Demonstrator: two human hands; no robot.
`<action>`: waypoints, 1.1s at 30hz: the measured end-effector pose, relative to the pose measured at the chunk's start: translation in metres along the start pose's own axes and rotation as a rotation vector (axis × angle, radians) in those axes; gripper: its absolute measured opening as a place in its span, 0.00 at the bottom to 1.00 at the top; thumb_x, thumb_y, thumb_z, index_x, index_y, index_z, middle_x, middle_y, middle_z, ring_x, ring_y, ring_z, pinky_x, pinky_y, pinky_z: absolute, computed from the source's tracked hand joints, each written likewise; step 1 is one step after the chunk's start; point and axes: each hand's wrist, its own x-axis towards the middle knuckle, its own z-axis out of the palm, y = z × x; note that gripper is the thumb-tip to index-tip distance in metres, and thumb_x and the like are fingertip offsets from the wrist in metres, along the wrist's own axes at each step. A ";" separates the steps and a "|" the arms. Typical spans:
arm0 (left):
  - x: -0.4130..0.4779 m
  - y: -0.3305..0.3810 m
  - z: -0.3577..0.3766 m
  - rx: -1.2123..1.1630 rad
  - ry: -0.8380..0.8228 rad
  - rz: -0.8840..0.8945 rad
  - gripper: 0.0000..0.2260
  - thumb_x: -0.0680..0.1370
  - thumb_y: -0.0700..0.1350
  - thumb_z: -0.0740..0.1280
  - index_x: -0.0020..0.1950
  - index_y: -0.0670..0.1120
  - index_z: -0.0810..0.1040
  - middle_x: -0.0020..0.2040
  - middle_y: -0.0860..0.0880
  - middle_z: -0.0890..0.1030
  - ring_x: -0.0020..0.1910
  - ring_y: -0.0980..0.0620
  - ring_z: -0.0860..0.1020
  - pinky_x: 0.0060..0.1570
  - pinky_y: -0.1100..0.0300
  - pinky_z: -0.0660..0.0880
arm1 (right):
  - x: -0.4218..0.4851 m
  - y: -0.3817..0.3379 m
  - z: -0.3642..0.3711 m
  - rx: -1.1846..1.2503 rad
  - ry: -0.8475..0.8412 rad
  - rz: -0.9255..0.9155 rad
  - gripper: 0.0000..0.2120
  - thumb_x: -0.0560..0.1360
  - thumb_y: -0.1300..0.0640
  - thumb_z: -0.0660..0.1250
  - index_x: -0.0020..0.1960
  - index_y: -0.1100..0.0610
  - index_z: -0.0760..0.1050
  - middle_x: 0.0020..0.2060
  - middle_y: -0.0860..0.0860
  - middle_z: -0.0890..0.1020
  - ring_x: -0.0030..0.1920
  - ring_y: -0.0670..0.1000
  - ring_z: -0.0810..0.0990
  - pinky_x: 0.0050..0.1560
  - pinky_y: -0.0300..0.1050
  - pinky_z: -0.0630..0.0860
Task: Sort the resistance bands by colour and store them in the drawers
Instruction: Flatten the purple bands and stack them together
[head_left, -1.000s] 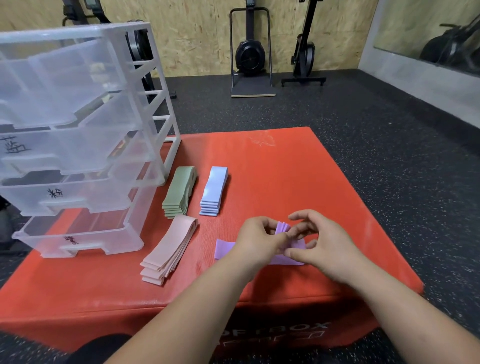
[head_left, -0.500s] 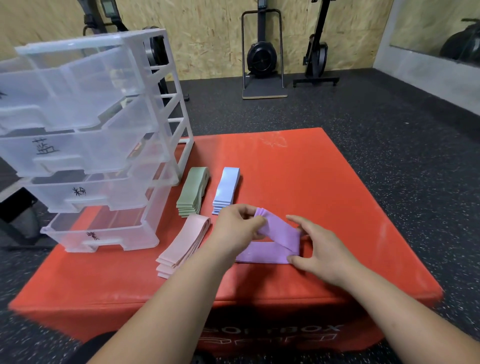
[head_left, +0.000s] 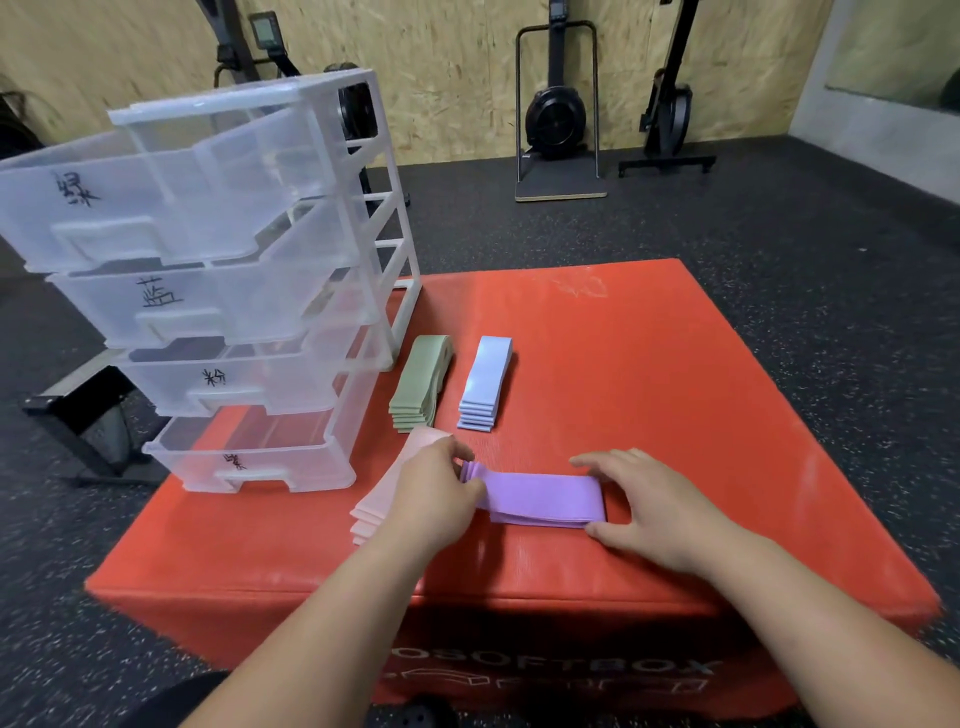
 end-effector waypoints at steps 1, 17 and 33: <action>0.000 -0.001 0.003 0.033 0.007 0.027 0.13 0.75 0.42 0.72 0.59 0.49 0.81 0.39 0.55 0.79 0.42 0.51 0.79 0.40 0.59 0.69 | 0.000 0.001 0.000 0.002 0.006 -0.003 0.35 0.69 0.36 0.71 0.75 0.41 0.68 0.65 0.38 0.77 0.64 0.45 0.75 0.68 0.47 0.72; 0.009 -0.004 0.026 0.757 -0.102 0.628 0.10 0.77 0.41 0.62 0.54 0.52 0.79 0.54 0.49 0.78 0.53 0.42 0.76 0.55 0.46 0.73 | -0.001 -0.008 -0.003 -0.007 0.051 0.068 0.09 0.79 0.37 0.66 0.56 0.36 0.81 0.49 0.38 0.73 0.52 0.43 0.72 0.55 0.42 0.72; 0.008 -0.008 0.023 0.133 -0.218 0.470 0.25 0.75 0.41 0.70 0.72 0.54 0.73 0.55 0.54 0.83 0.52 0.50 0.78 0.53 0.53 0.74 | 0.022 -0.060 -0.021 0.492 0.298 0.150 0.21 0.69 0.66 0.73 0.52 0.45 0.74 0.41 0.45 0.80 0.40 0.49 0.79 0.41 0.46 0.79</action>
